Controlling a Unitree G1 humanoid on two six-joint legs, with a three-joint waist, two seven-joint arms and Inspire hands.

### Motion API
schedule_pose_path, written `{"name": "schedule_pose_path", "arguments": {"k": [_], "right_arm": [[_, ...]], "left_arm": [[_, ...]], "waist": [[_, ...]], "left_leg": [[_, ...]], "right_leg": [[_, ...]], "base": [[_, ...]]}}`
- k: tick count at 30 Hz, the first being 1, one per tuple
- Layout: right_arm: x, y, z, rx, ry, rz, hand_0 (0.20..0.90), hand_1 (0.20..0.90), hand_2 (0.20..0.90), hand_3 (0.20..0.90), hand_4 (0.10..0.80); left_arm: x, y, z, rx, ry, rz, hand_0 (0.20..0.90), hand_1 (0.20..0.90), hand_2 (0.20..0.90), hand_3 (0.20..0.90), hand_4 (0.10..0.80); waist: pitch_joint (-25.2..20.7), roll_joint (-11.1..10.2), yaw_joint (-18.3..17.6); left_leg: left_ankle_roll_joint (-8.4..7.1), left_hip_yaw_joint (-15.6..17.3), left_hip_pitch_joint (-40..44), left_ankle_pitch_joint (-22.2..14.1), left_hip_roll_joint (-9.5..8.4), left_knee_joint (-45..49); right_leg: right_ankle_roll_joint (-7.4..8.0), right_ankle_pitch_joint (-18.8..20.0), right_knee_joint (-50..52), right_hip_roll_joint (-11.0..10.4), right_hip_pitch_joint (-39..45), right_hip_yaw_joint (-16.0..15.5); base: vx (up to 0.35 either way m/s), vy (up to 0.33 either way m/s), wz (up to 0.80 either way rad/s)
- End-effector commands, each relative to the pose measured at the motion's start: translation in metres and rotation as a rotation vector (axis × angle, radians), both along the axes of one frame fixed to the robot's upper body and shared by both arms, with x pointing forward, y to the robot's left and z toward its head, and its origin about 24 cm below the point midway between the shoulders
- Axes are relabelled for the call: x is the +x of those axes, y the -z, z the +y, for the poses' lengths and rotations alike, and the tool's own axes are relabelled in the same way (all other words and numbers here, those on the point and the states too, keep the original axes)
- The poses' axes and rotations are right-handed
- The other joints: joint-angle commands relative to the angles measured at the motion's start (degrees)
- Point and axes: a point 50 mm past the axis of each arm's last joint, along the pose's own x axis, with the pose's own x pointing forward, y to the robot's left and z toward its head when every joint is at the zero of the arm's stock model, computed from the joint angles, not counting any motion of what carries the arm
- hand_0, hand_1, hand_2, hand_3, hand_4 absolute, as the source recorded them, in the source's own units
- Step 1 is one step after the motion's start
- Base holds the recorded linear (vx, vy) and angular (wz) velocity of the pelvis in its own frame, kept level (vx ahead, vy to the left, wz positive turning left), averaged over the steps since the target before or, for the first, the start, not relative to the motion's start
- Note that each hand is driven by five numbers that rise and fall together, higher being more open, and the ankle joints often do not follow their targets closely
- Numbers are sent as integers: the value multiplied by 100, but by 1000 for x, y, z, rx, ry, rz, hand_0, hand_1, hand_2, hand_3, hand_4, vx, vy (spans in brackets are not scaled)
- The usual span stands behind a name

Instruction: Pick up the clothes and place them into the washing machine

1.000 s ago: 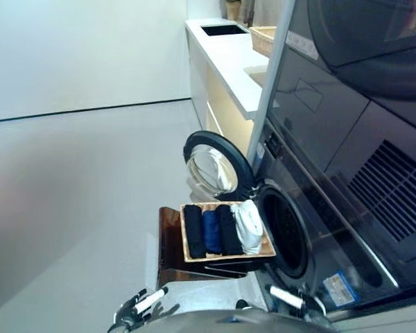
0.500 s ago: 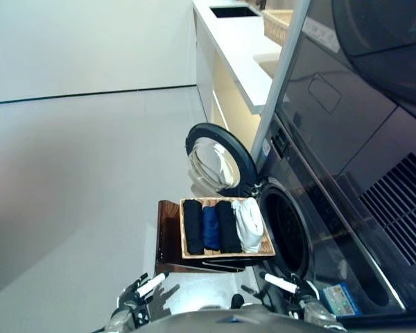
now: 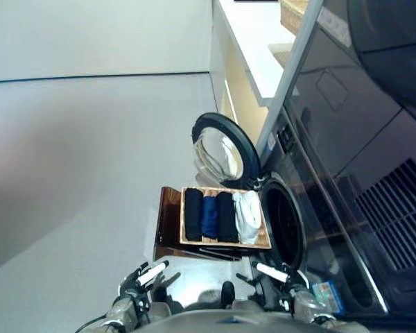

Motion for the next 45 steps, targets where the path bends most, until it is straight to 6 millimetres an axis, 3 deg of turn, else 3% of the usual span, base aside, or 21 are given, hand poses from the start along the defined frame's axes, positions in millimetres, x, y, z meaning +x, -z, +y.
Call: {"name": "schedule_pose_path", "arguments": {"k": [1, 2, 3, 4, 8, 13, 19, 25, 28, 30, 31, 32, 33, 36, 39, 42, 45], "right_arm": [[-4, -10, -33, -98, 82, -43, 900, 900, 900, 900, 800], [-8, -8, -32, -94, 88, -30, 900, 900, 900, 900, 800], [-8, -8, -32, -94, 88, -29, 900, 900, 900, 900, 800], [-11, -6, -30, -83, 93, -17, 900, 900, 900, 900, 800], [1, -8, -23, -72, 69, -41, 900, 900, 900, 900, 800], [22, -13, -12, -54, 29, -101, 900, 900, 900, 900, 800], [20, -12, -11, -51, 28, -93, 900, 900, 900, 900, 800], [17, -11, -13, -49, 61, -93, 900, 900, 900, 900, 800], [18, -12, -14, -49, 71, -104, 900, 900, 900, 900, 800], [25, -15, -14, -47, 76, -131, 900, 900, 900, 900, 800], [25, -15, -14, -47, 76, -131, 900, 900, 900, 900, 800], [28, -16, -11, -40, 72, -140, 900, 900, 900, 900, 800], [28, -15, -9, -35, 68, -141, 900, 900, 900, 900, 800], [33, -17, -4, -28, 52, -153, 900, 900, 900, 900, 800], [40, -19, -3, -29, 42, -169, 900, 900, 900, 900, 800], [55, -26, 0, -36, 21, -206, 900, 900, 900, 900, 800], [59, -28, 2, -44, -2, -214, 900, 900, 900, 900, 800]], "left_arm": [[14, -8, 17, 58, -12, -64, 900, 900, 900, 900, 800], [14, -8, 18, 60, -11, -64, 900, 900, 900, 900, 800], [14, -8, 18, 60, -11, -64, 900, 900, 900, 900, 800], [14, -9, 19, 62, -13, -65, 900, 900, 900, 900, 800], [22, -14, 29, 93, -27, -94, 900, 900, 900, 900, 800], [28, -18, 37, 123, -33, -110, 900, 900, 900, 900, 800], [26, -17, 35, 119, -28, -102, 900, 900, 900, 900, 800], [12, -12, 36, 112, -45, -62, 900, 900, 900, 900, 800], [12, -12, 37, 112, -55, -64, 900, 900, 900, 900, 800], [14, -14, 38, 115, -54, -71, 900, 900, 900, 900, 800], [15, -14, 38, 114, -54, -71, 900, 900, 900, 900, 800], [16, -14, 39, 116, -48, -71, 900, 900, 900, 900, 800], [17, -15, 40, 114, -54, -74, 900, 900, 900, 900, 800], [20, -16, 41, 112, -66, -82, 900, 900, 900, 900, 800], [22, -17, 42, 117, -74, -84, 900, 900, 900, 900, 800], [30, -21, 46, 126, -93, -105, 900, 900, 900, 900, 800], [28, -21, 48, 128, -119, -100, 900, 900, 900, 900, 800]], "waist": [[-181, -157, -156], [-228, -176, -142], [-225, -186, -140], [-274, -232, -123], [-361, -314, -60], [-417, -357, -53], [-474, -410, -50], [-564, -481, -79], [-560, -459, -90], [-423, -332, -165], [-413, -334, -161], [-281, -223, -204], [-229, -190, -207], [-174, -126, -263], [-117, -121, -325], [42, -234, -464], [113, -325, -562]], "left_leg": [[-161, -21, -791, 987, -38, 183], [-117, 24, -794, 867, -111, 321], [-112, 29, -794, 851, -121, 339], [-30, 99, -791, 676, -260, 602], [161, 292, -938, 395, -470, 926], [288, 374, -960, 253, -659, 930], [380, 369, -924, 140, -846, 895], [505, 450, -766, -59, -1035, 861], [573, 476, -679, -135, -1124, 853], [736, 462, -470, -244, -1237, 818], [737, 467, -463, -250, -1238, 822], [841, 481, -315, -319, -1274, 837], [868, 519, -232, -355, -1277, 841], [824, 575, 16, -418, -1215, 744], [727, 548, 49, -485, -1136, 763], [491, 405, 210, -688, -1004, 826], [326, 271, 482, -836, -899, 773]], "right_leg": [[492, 306, -1931, -594, 1620, 384], [565, 261, -1901, -741, 1735, 426], [570, 254, -1902, -754, 1743, 427], [649, 336, -1831, -953, 1796, 466], [832, 575, -1740, -1268, 1645, 574], [914, 959, -1734, -1454, 1538, 542], [1002, 1307, -1781, -1614, 1572, 450], [1108, 1939, -1671, -1838, 1481, 434], [1102, 2159, -1448, -1912, 1372, 440], [895, 2220, -780, -1896, 1038, 478], [895, 2208, -760, -1898, 1035, 487], [749, 2071, -325, -1825, 846, 310], [710, 1990, -227, -1854, 796, 155], [650, 1556, -476, -1921, 615, -227], [699, 1445, -825, -1973, 508, -283], [951, 1856, -1763, -2295, 113, -242], [1158, 2264, -2121, -2384, -40, -67]], "base": [[260, 228, -26], [189, 170, -15], [247, 207, -28], [201, 172, -36], [142, 163, -16], [80, 93, -20], [50, 54, 2], [50, 57, 0], [33, 114, -5], [11, 185, -7], [38, 226, -8], [53, 210, -17], [86, 246, -16], [83, 59, -20], [91, -103, 7], [163, -203, -13], [212, -202, -3]]}}
